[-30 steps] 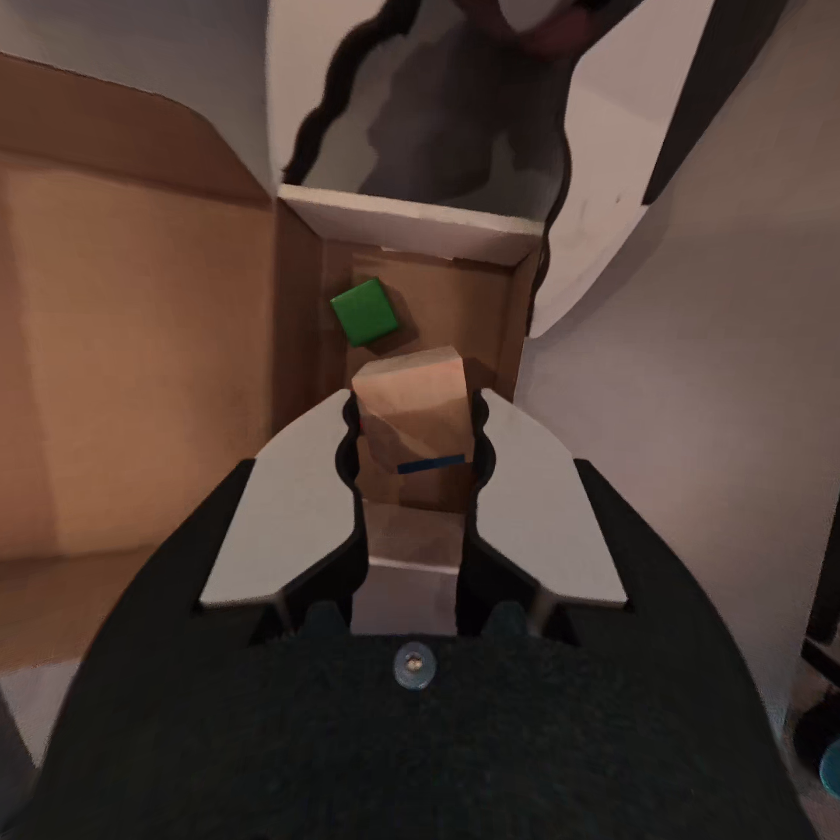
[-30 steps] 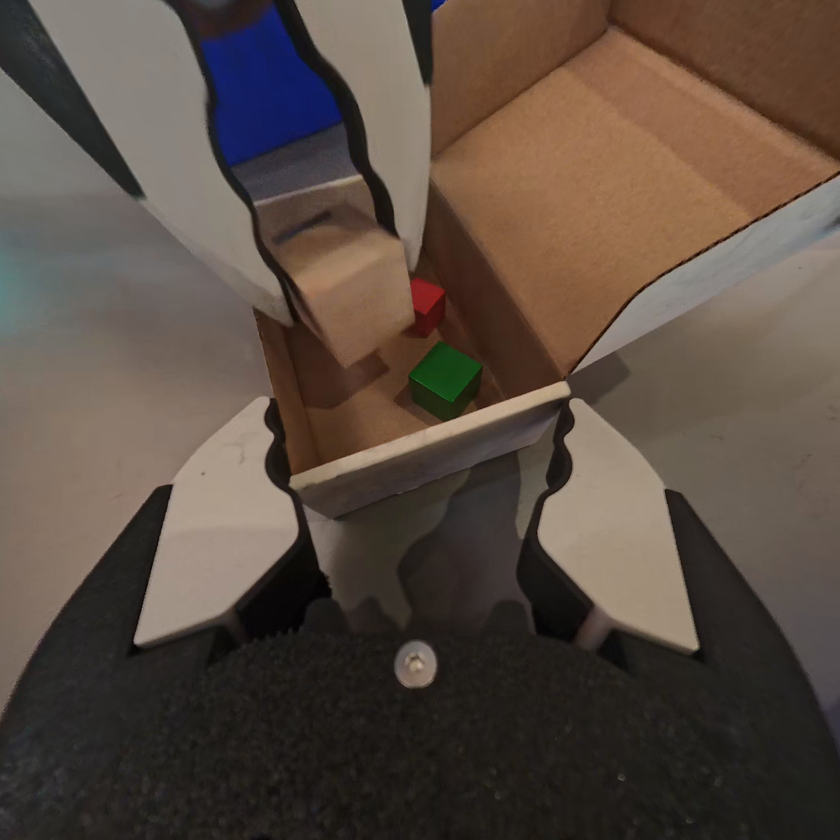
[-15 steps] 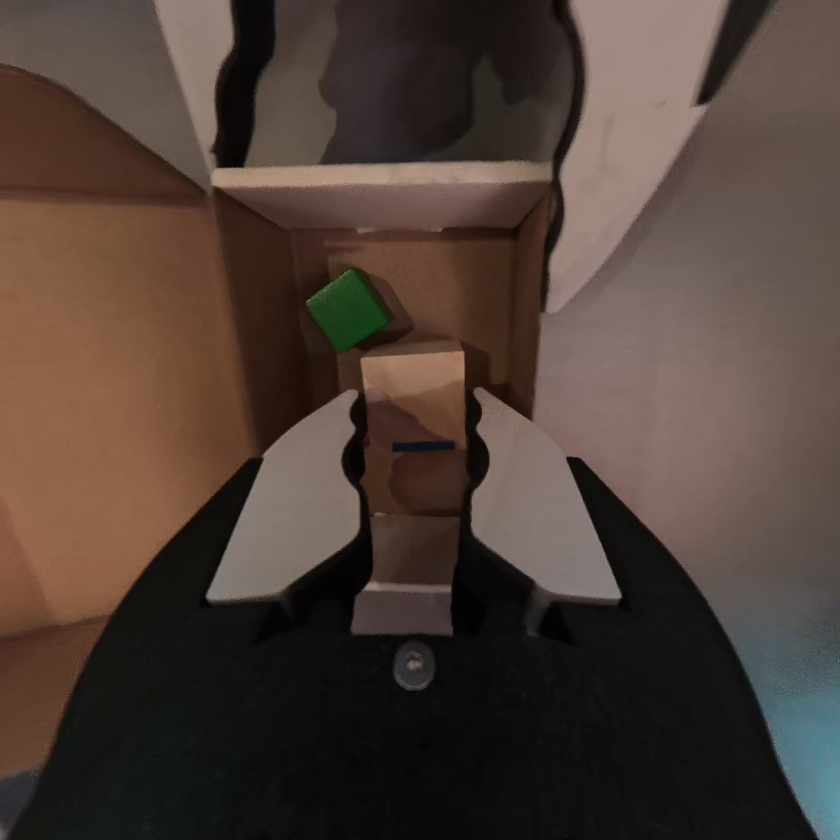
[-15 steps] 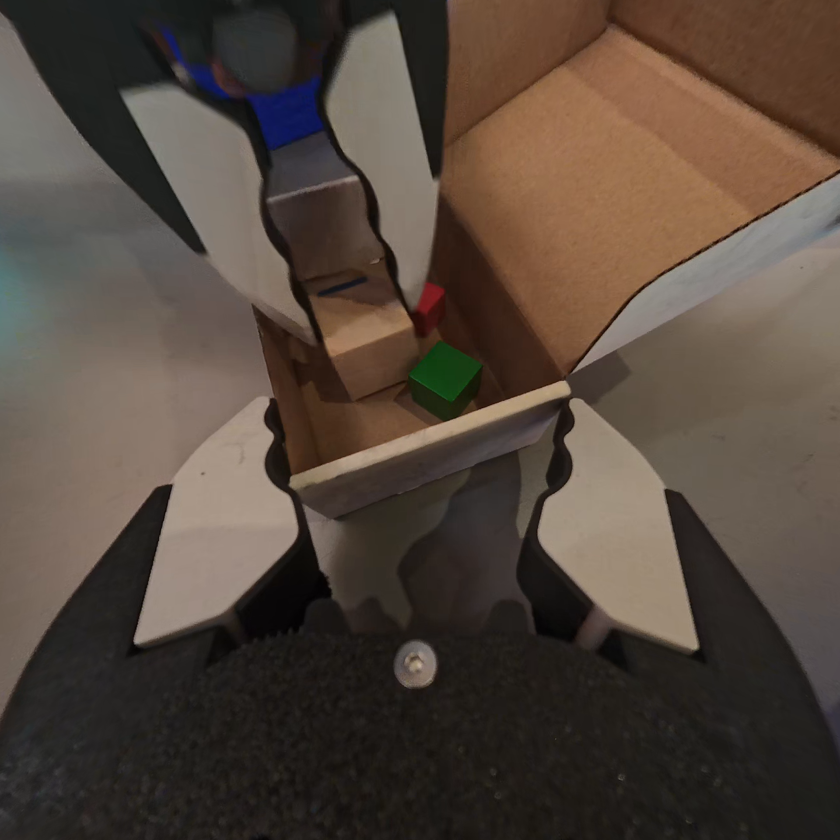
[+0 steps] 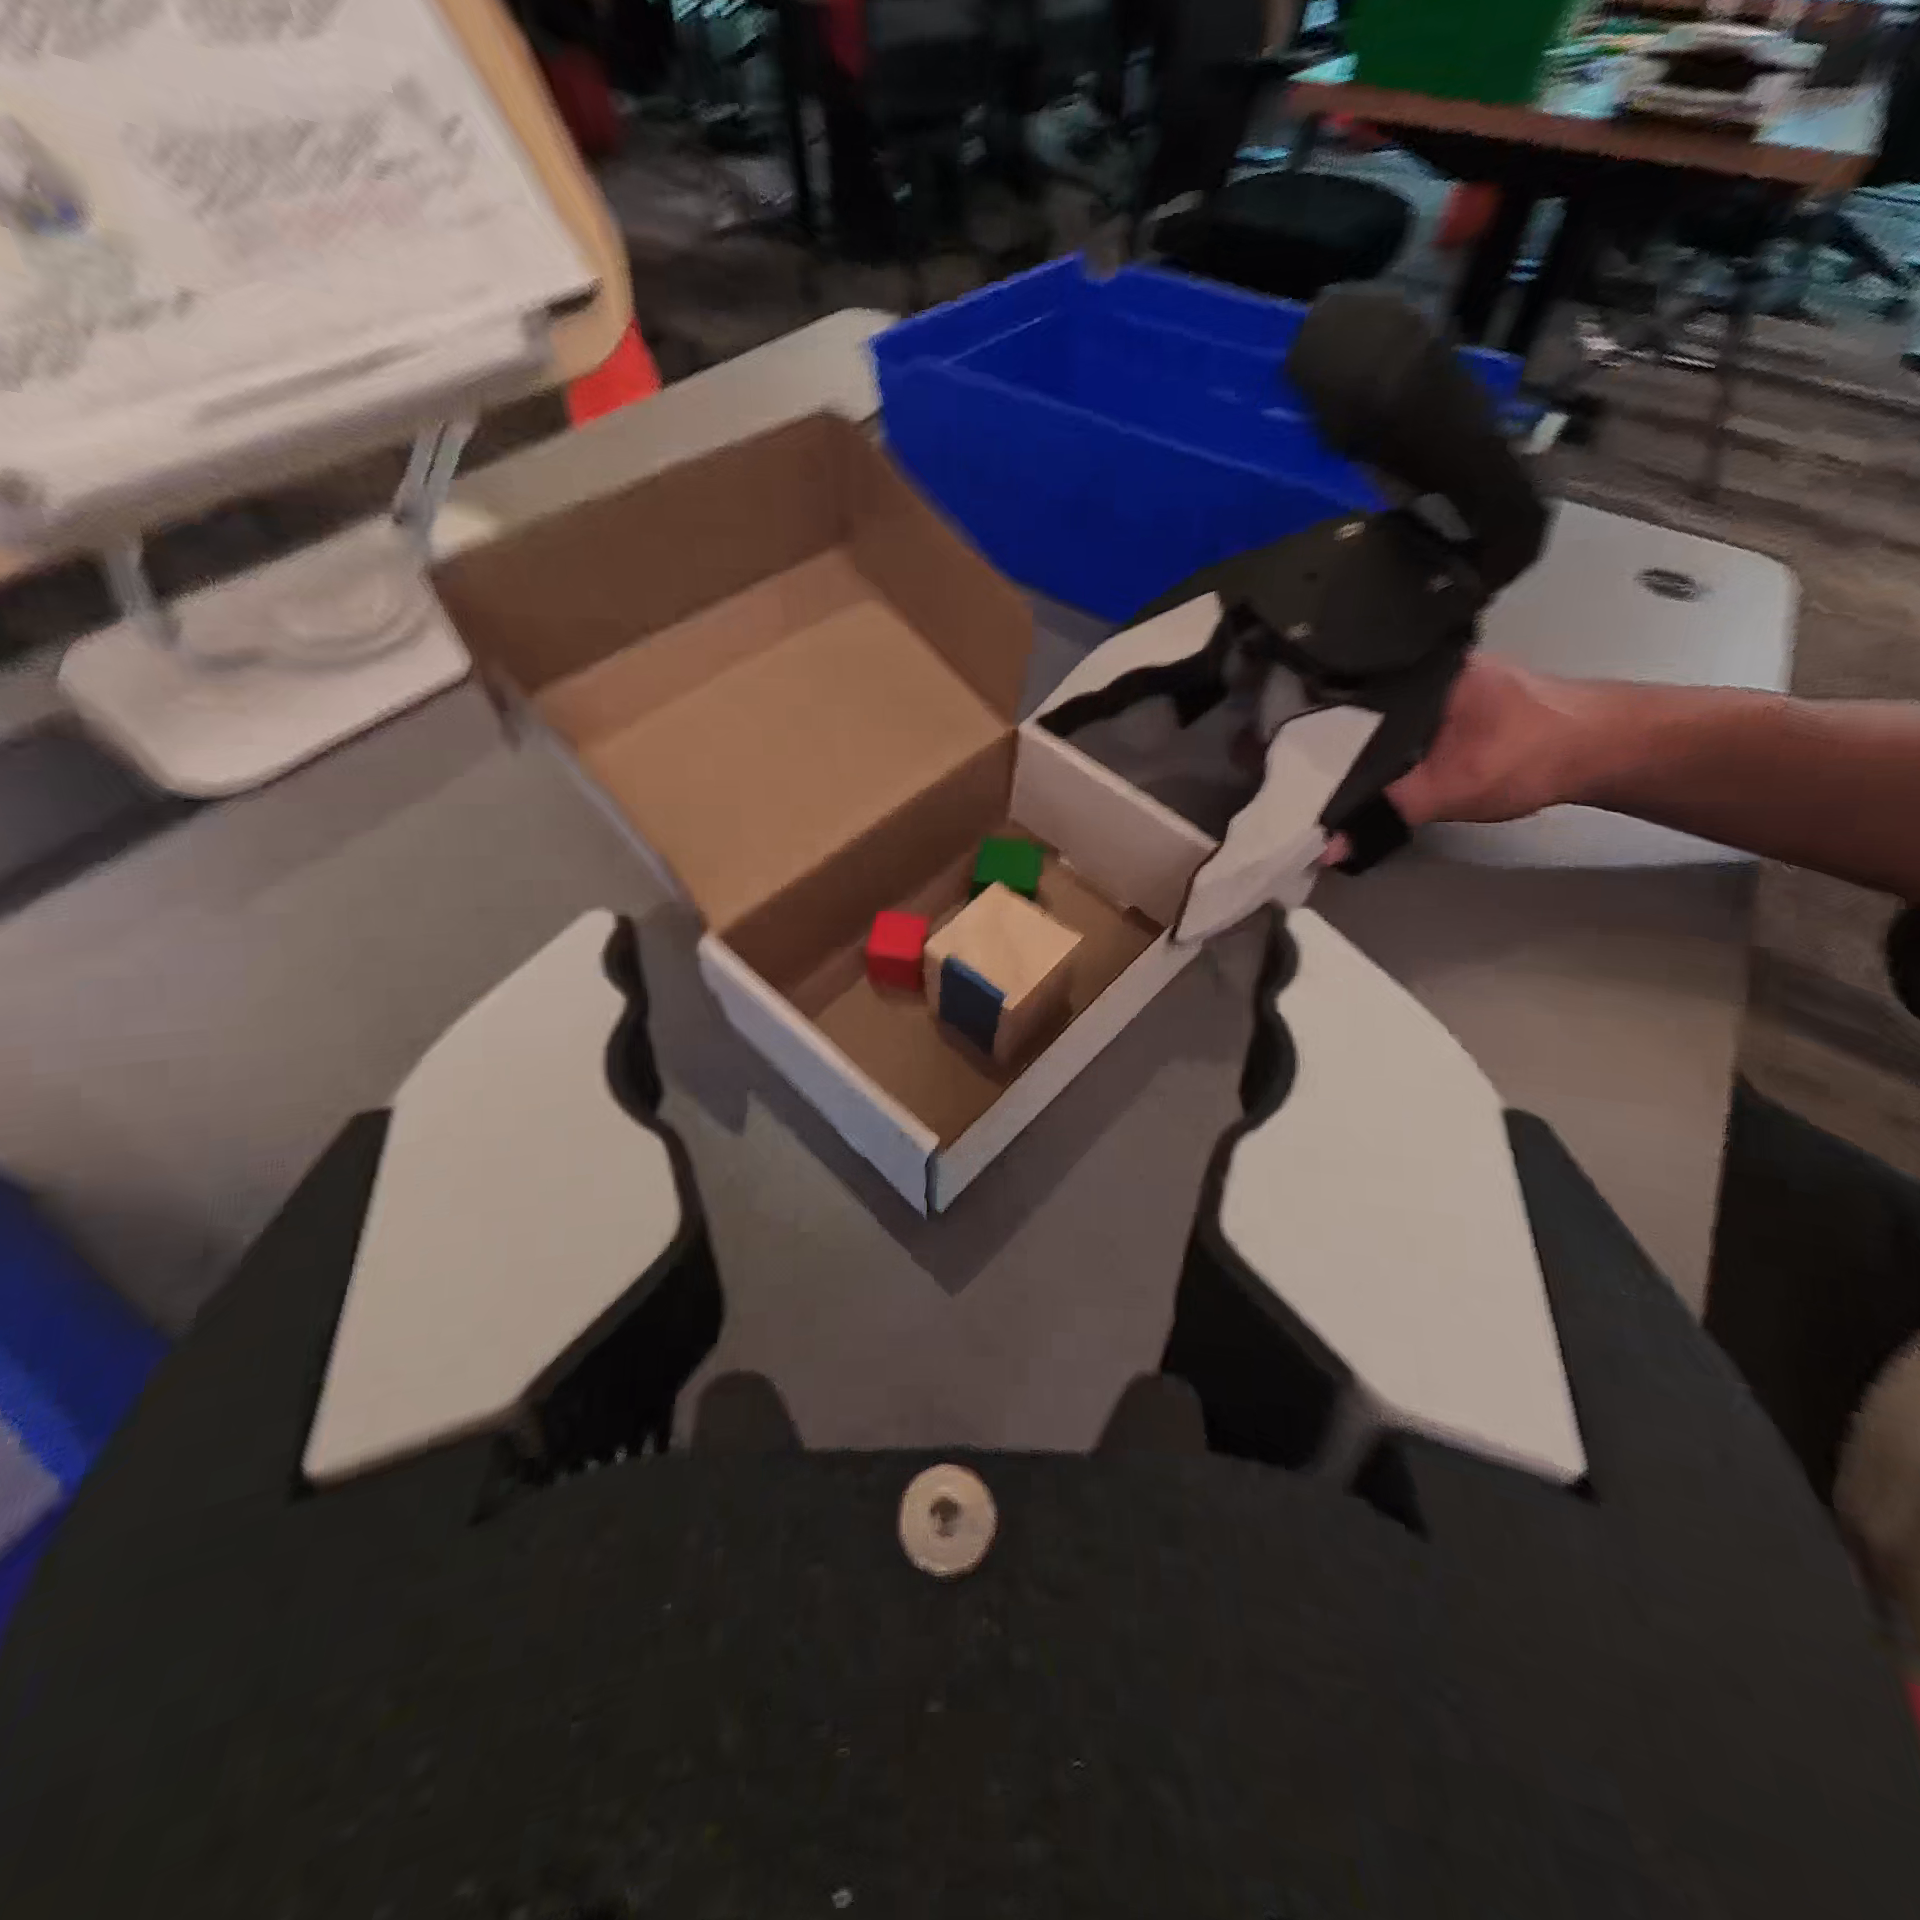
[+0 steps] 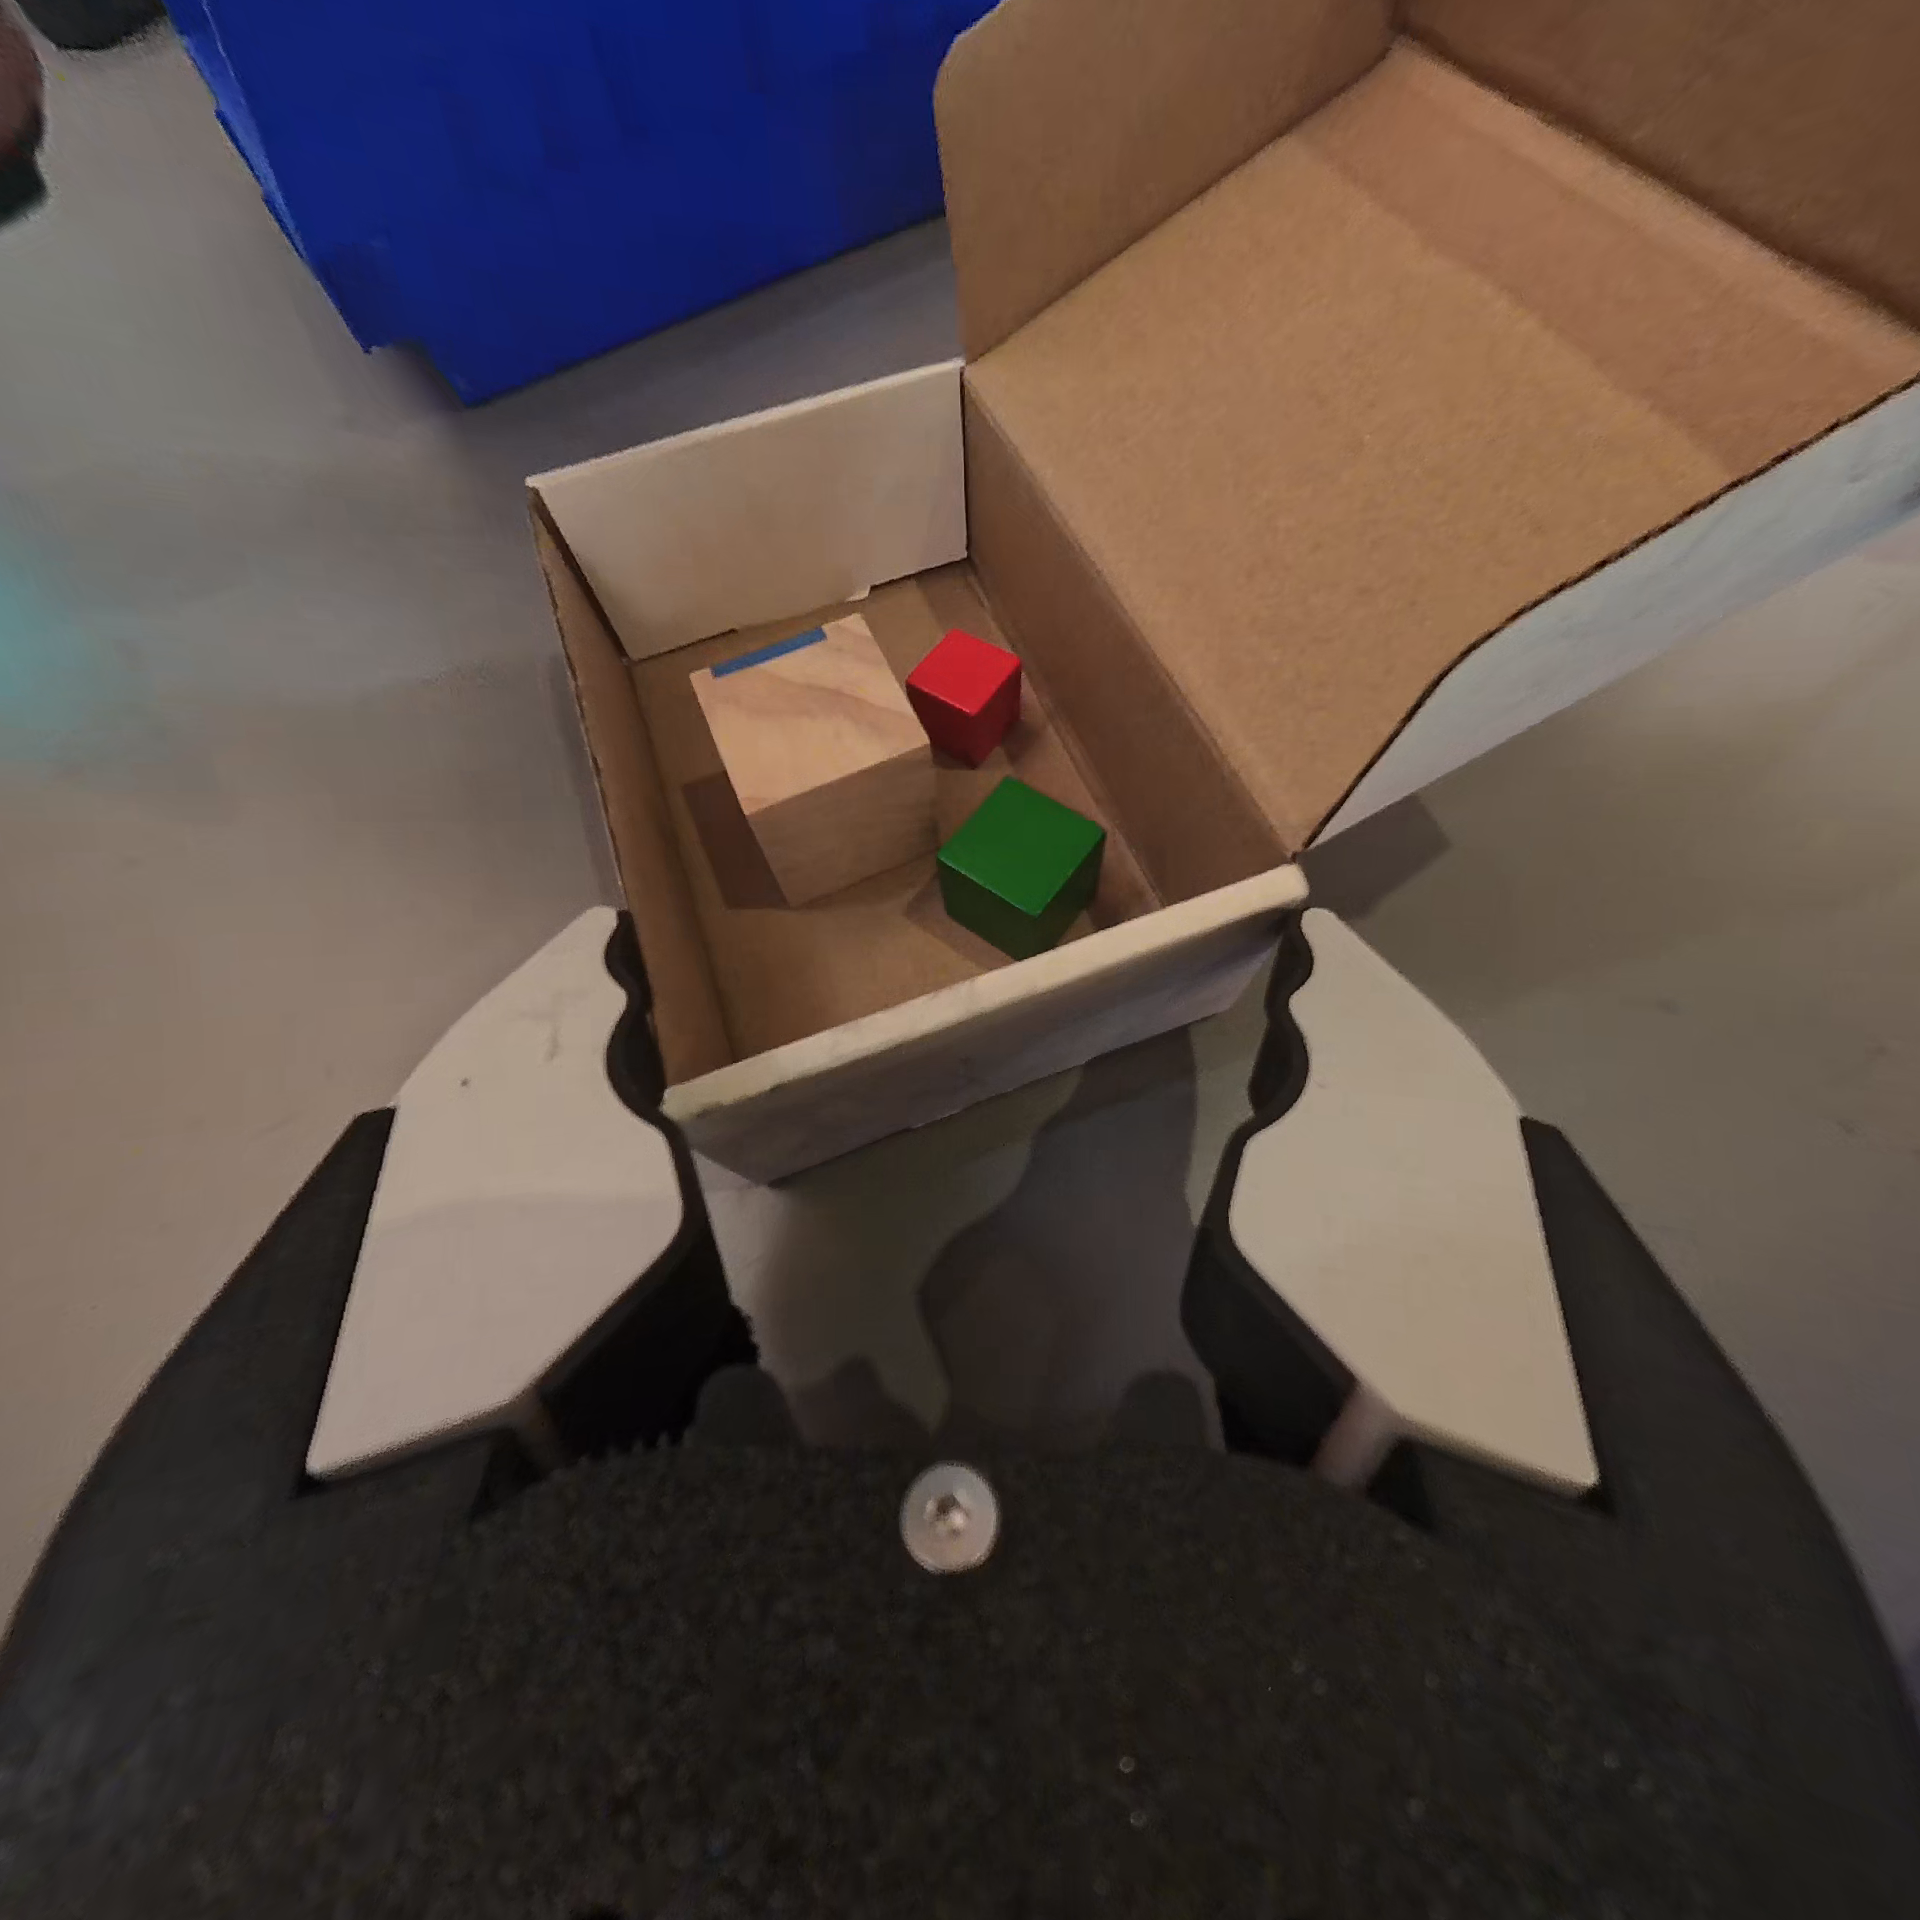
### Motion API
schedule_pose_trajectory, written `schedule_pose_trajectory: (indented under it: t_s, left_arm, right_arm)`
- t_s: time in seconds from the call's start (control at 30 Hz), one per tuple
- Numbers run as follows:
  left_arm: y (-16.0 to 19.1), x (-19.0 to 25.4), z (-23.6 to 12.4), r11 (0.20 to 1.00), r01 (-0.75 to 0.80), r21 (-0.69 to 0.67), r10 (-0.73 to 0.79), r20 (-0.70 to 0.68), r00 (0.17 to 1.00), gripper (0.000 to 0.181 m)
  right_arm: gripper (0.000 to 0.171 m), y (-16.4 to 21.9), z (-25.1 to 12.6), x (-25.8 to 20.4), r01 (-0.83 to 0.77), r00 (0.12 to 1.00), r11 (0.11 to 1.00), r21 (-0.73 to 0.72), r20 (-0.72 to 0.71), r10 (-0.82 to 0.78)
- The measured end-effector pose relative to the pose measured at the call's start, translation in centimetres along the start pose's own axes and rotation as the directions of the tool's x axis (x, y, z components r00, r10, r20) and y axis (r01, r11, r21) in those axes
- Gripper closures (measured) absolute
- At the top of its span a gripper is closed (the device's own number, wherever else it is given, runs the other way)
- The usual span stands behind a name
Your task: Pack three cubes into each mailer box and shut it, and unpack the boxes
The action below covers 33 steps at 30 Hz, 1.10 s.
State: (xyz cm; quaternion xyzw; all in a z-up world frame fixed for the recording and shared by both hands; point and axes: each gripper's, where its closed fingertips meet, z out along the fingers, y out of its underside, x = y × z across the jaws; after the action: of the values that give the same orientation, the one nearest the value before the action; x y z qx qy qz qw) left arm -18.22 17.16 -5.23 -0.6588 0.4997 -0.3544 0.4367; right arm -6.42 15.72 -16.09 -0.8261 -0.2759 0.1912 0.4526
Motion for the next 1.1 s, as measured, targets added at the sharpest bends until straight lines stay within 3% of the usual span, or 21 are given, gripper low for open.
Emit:
schedule_pose_trajectory:
  t_s: [0.03, 0.07, 0.1, 0.23, 0.33, 0.47, 0.6, 0.87, 1.1]
  left_arm:
    - [1.2, -0.7, 0.2, 0.999, 0.053, -0.007, -0.052, 0.057, 0.997, 0.08]
    - [2.2, -1.2, 0.5, 0.995, 0.095, 0.0, -0.095, 0.097, 0.991, 0.098]
    - [3.0, -1.6, 0.9, 0.991, 0.13, 0.004, -0.13, 0.112, 0.985, 0.104]
    - [2.5, -4.9, 3.0, 0.977, 0.215, 0.006, -0.213, 0.183, 0.96, 0.101]
    - [0.8, -6.5, 5.0, 0.969, 0.247, -0.025, -0.239, 0.175, 0.955, 0.1]
    - [-1.3, -6.3, 7.6, 0.965, 0.253, -0.074, -0.247, 0.083, 0.966, 0.093]
    - [-1.4, -6.0, 8.8, 0.96, 0.263, -0.092, -0.259, 0.053, 0.964, 0.093]
    - [-1.6, -2.4, 7.2, 0.98, 0.19, -0.065, -0.193, -0.04, 0.98, 0.094]
    - [1.3, 1.2, 5.0, 0.982, 0.177, -0.058, -0.182, -0.087, 0.979, 0.096]
  right_arm:
    - [0.059, 0.0, 0.0, 0.0, -0.002, 1.0, 1.0, -0.001, 0.005, 0.002]
    - [0.059, 0.0, 0.0, 0.0, -0.005, 1.0, 1.0, -0.003, 0.009, 0.005]
    - [0.059, 0.0, 0.0, 0.0, -0.008, 1.0, 1.0, -0.004, 0.013, 0.008]
    - [0.058, 0.1, 0.0, 0.0, -0.002, 1.0, 1.0, -0.024, 0.027, 0.003]
    - [0.059, -1.1, -1.4, 0.9, 0.019, 0.999, 1.0, 0.0, -0.043, -0.019]
    - [0.072, -5.4, -4.1, 2.5, -0.047, 0.992, 0.987, 0.152, -0.106, 0.064]
    - [0.074, -7.6, -3.9, 3.8, -0.168, 0.983, 0.958, 0.234, -0.035, 0.18]
    - [0.08, -7.7, -3.7, 0.9, -0.161, 0.987, 0.952, 0.261, 0.023, 0.16]
    - [0.078, -5.0, -4.0, -3.3, -0.122, 0.992, 0.972, 0.201, 0.046, 0.115]
